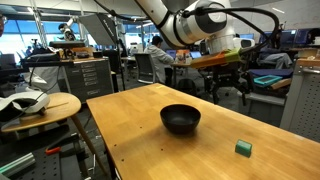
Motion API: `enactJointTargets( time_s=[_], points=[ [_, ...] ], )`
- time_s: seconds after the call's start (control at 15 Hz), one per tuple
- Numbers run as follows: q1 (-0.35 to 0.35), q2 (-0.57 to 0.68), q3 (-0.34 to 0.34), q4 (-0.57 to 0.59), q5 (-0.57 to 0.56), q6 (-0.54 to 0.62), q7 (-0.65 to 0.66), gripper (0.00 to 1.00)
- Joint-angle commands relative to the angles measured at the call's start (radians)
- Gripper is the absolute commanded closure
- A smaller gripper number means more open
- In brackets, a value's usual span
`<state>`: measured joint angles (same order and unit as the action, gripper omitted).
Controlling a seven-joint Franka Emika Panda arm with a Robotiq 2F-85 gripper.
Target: Put the green block inside the black bowl
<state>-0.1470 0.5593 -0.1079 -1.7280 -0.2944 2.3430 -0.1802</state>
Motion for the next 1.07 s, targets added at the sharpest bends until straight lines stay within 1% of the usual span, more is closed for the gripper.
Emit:
enactJointTargets(
  time_s=[0.0, 0.8, 1.0],
  points=[
    [-0.027, 0.087, 0.005, 0.093, 0.037, -0.003, -0.045, 0.0],
    [-0.105, 0.26, 0.019, 0.252, 0.123, 0.002, -0.085, 0.0],
    [-0.116, 0.293, 0.016, 0.286, 0.127, 0.002, -0.095, 0.0]
  ],
)
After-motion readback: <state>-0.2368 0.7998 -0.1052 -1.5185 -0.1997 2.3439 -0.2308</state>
